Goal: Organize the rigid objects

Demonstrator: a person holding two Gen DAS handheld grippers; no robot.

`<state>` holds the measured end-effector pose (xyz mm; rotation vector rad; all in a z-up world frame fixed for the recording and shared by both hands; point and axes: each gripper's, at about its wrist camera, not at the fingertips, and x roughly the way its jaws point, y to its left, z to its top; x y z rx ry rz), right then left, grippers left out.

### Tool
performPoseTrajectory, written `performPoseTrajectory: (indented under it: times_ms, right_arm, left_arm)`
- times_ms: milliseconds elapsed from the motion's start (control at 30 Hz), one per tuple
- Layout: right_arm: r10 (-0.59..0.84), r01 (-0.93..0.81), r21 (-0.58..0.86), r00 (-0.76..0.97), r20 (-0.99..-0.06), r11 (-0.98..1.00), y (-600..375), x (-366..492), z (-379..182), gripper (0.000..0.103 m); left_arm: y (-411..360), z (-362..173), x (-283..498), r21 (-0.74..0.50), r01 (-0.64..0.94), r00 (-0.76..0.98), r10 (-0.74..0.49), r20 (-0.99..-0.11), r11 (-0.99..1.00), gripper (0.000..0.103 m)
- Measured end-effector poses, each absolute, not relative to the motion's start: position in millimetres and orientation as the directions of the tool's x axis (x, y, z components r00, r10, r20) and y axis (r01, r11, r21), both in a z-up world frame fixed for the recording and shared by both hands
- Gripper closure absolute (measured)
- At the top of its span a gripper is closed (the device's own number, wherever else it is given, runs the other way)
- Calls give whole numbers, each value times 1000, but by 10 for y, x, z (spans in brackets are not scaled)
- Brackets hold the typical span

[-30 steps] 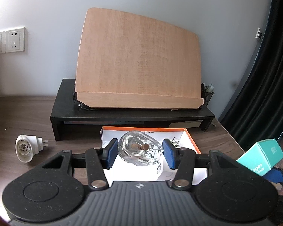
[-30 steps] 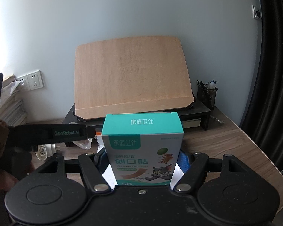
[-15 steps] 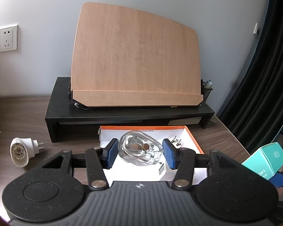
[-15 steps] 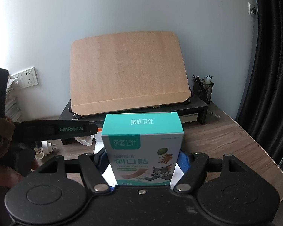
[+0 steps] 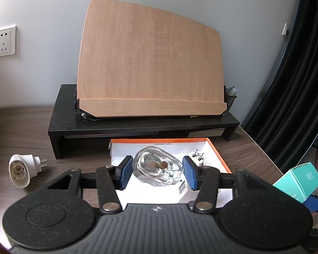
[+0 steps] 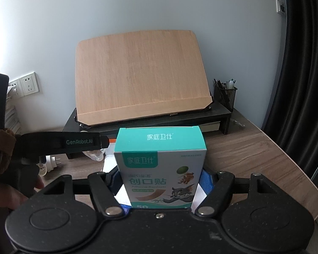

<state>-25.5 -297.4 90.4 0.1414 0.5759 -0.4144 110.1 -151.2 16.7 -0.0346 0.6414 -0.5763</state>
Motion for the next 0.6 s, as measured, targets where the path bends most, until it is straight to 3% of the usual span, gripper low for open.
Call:
performPoseTrajectory:
  times_ms: [600]
  right_arm:
    - [-345,424,7,746,-569,906,-2961,-289,884,19]
  left_arm:
    - [-1505,150,1074,-202,502,648,-520,-557,841,52]
